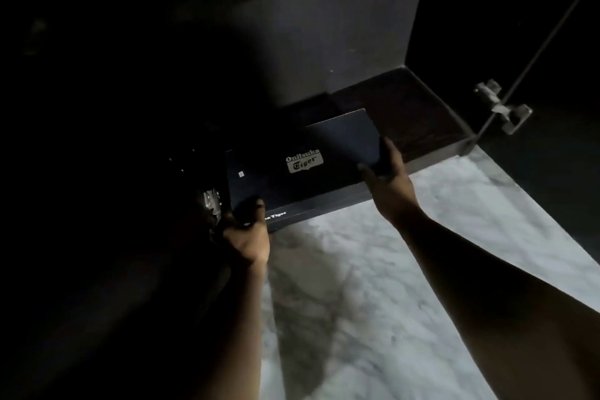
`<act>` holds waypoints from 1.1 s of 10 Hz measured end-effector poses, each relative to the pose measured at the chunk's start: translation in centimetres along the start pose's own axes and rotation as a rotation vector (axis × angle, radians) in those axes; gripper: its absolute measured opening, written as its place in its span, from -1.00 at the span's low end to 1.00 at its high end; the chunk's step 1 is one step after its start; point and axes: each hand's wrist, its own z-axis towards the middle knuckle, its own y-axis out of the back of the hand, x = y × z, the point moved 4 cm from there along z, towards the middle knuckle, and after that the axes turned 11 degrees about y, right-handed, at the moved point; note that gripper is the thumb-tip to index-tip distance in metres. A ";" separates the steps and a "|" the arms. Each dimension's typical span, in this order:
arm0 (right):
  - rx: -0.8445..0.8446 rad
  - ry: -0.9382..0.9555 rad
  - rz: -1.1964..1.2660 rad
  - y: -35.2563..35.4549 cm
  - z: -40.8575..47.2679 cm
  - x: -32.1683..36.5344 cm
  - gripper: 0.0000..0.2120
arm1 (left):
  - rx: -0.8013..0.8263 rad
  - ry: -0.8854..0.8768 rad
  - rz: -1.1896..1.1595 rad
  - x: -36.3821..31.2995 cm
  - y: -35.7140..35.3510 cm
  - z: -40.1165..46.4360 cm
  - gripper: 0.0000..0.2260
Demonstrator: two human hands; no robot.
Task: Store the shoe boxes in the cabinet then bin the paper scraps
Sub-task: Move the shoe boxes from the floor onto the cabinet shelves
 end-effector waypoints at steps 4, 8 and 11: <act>0.056 -0.115 -0.100 -9.6 9.9 5.0 -0.18 | 0.322 0.224 -0.259 -5.7 -5.0 5.2 -0.42; -0.065 -0.087 -0.411 6.4 -8.7 -7.7 -0.57 | 0.543 -0.290 0.475 2.0 -14.5 -10.5 -0.77; -0.339 -0.350 -0.660 34.8 -26.1 -9.6 -0.56 | 1.055 -0.699 0.908 7.1 -22.8 -38.9 -0.78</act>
